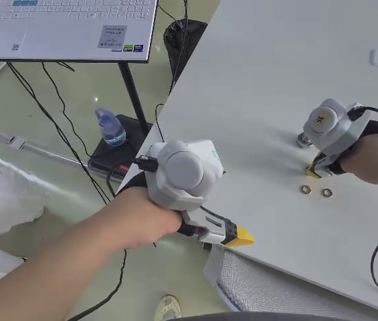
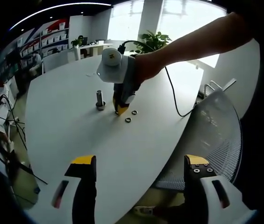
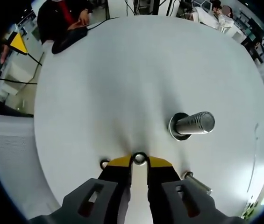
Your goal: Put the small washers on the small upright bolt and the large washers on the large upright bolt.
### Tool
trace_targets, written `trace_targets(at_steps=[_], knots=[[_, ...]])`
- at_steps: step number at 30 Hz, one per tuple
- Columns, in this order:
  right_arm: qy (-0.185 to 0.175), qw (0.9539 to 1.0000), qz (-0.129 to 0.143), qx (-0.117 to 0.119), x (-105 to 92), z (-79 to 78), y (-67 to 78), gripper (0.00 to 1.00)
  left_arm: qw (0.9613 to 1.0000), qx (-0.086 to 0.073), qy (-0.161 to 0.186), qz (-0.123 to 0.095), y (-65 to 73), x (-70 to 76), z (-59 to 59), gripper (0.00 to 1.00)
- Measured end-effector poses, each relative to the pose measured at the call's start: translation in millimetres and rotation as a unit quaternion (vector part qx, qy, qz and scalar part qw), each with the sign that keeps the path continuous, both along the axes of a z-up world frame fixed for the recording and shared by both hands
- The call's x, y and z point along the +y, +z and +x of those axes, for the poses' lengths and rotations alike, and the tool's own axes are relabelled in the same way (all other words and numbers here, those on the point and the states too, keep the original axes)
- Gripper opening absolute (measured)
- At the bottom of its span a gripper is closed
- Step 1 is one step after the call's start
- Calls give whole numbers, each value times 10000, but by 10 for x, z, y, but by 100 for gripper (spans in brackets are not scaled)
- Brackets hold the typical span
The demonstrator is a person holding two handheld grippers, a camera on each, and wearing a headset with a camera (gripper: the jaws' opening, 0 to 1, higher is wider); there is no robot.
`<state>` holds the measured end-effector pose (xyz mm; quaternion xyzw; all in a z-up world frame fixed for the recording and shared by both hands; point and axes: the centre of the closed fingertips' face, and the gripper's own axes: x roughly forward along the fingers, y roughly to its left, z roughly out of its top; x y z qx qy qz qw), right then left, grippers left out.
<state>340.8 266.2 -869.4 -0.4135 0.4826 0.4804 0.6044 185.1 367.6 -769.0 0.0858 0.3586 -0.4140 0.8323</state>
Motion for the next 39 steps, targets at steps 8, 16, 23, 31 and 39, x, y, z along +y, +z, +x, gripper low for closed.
trace_targets(at_steps=[8, 16, 23, 31, 39], knots=[[-134, 9998, 137, 51, 18, 1, 5, 12, 10000, -33, 21, 30, 29, 36, 27, 76], [-195, 9997, 127, 120, -17, 17, 48, 12, 10000, -49, 31, 55, 41, 61, 47, 76], [-201, 9995, 148, 167, -56, 6, 155, 12, 10000, -71, 22, 54, 53, 42, 65, 76], [-254, 9995, 123, 151, -223, 40, 176, 12, 9999, -115, 33, 59, 69, 38, 86, 77], [-339, 9992, 166, 94, -397, 8, 330, 12, 9997, -191, 130, 20, 100, 57, 113, 80]])
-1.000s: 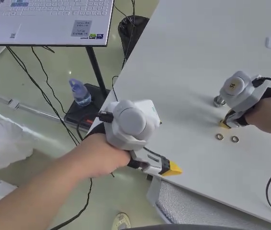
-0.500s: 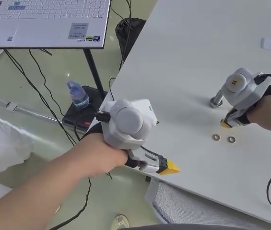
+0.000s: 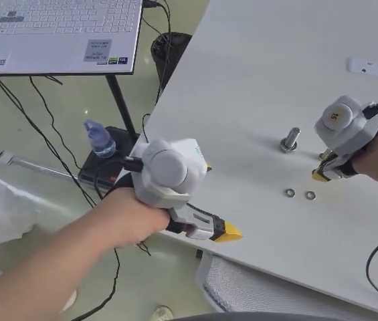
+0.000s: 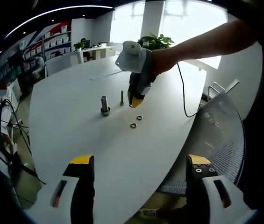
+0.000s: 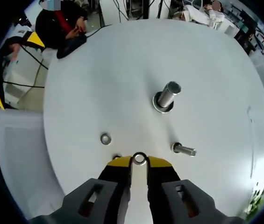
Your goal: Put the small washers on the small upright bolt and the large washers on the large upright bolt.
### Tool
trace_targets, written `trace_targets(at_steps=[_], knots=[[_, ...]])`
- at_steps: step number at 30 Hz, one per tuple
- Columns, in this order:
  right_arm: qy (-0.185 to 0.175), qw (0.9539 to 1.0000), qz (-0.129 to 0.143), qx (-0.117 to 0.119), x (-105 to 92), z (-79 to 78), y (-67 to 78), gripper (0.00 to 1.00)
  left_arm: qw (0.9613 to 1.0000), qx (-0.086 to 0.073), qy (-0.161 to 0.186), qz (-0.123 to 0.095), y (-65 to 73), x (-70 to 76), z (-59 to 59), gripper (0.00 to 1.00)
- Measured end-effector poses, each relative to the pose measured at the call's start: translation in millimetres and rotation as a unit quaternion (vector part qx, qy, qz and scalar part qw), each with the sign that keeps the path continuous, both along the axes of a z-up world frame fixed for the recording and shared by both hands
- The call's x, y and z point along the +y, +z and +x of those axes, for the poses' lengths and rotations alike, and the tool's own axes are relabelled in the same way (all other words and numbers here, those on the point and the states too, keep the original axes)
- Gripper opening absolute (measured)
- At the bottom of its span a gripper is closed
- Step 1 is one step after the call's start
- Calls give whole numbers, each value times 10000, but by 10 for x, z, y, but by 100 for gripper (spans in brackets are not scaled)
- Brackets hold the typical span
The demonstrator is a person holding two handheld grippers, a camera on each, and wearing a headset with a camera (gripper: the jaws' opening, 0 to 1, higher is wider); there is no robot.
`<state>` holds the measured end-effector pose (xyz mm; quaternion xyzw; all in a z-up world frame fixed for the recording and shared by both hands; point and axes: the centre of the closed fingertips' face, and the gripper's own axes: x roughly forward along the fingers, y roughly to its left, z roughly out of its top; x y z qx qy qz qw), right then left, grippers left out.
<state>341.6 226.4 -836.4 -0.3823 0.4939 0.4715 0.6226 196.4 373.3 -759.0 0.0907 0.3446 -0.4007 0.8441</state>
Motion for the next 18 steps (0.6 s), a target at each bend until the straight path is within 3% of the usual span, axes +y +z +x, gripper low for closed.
trace_targets(at_steps=[13, 18], knots=[[-133, 9999, 62, 10, -315, 37, 72, 12, 9999, -20, 139, -31, 26, -17, 63, 88], [-122, 9999, 122, 15, -339, 90, 132, 12, 9998, 4, 176, -22, 21, -28, 87, 91]])
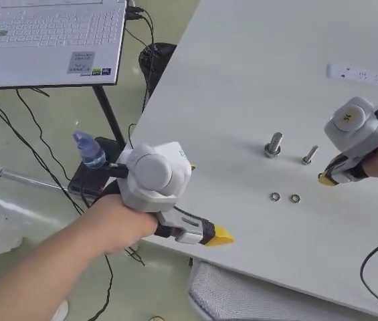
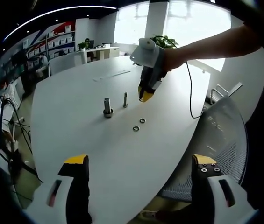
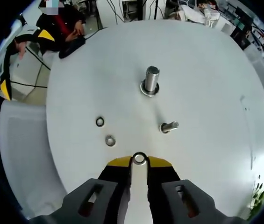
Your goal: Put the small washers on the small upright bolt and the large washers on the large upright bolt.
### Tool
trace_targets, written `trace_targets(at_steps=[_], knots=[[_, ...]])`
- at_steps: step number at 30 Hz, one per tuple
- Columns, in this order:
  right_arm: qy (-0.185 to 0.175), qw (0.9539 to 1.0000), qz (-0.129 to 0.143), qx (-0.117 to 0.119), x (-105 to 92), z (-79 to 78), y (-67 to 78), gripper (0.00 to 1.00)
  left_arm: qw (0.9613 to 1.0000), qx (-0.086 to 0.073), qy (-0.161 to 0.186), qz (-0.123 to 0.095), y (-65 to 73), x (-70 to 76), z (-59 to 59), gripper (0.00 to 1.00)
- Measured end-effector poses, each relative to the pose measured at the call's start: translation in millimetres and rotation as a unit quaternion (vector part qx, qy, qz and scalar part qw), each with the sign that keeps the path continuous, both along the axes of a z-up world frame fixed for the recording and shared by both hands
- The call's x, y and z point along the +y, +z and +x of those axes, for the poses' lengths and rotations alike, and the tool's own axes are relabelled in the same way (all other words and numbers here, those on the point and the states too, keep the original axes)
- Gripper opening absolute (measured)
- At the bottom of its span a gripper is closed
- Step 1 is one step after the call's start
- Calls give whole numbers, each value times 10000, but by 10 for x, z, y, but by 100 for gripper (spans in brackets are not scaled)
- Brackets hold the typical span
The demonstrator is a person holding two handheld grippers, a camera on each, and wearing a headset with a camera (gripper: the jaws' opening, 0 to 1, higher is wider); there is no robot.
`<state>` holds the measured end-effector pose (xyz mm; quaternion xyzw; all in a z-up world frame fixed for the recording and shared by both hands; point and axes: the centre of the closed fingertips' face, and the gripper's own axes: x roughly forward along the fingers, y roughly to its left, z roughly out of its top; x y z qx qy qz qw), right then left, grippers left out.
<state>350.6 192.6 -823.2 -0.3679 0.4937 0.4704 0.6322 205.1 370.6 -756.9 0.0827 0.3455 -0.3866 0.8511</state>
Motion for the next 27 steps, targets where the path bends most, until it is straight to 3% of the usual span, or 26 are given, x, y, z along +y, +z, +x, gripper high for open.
trace_targets(at_steps=[18, 27], knots=[[-82, 9992, 293, -277, 140, 394, 261, 12, 10000, 59, -19, -10, -43, -50, 7, 99], [-4, 9990, 312, -305, 231, 447, 250, 13, 9999, 86, -57, -24, -66, -65, -17, 99]])
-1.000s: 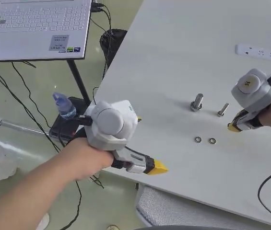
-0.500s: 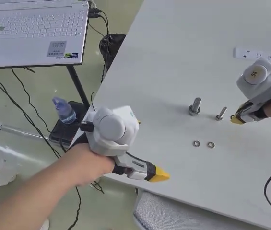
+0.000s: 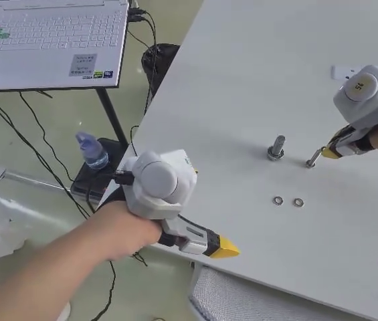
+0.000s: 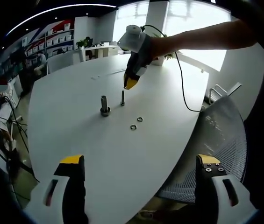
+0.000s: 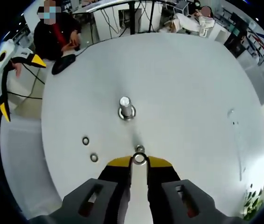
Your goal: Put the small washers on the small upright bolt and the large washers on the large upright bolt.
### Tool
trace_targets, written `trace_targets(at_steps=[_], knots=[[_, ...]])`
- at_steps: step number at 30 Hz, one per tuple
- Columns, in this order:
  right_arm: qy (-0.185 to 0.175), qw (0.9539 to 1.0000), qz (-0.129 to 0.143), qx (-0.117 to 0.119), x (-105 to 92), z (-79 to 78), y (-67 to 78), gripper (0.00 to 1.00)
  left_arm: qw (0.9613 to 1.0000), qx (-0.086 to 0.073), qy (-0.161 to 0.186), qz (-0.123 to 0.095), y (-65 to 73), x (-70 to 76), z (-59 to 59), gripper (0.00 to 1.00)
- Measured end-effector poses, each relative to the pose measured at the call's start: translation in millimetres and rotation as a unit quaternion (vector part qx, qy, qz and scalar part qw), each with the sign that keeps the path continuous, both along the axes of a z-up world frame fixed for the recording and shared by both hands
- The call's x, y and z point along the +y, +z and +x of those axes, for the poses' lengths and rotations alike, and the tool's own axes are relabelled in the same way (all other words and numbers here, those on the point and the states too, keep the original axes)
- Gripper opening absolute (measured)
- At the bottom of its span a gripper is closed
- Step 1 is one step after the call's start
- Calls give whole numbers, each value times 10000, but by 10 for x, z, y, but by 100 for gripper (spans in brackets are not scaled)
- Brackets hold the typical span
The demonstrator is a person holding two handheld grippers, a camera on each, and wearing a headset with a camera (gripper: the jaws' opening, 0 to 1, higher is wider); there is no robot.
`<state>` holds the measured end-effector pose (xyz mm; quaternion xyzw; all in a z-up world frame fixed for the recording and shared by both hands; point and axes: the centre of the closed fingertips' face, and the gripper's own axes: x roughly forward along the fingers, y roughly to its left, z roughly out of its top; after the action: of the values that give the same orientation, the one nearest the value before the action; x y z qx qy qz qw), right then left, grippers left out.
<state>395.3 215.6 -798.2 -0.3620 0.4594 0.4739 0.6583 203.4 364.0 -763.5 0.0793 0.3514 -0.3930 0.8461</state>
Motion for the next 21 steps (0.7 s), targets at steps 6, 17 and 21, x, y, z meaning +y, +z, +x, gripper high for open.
trace_targets(at_steps=[6, 17, 21], knots=[[25, 10000, -22, -80, 42, 35, -28, 13, 10000, 32, -14, -35, -6, -12, -45, 98], [85, 9999, -132, -53, 47, 66, -116, 13, 10000, 69, 2, -15, -41, 42, -54, 96], [75, 9999, -148, -27, 47, 75, -134, 13, 10000, 70, -20, -5, -42, 42, -36, 95]])
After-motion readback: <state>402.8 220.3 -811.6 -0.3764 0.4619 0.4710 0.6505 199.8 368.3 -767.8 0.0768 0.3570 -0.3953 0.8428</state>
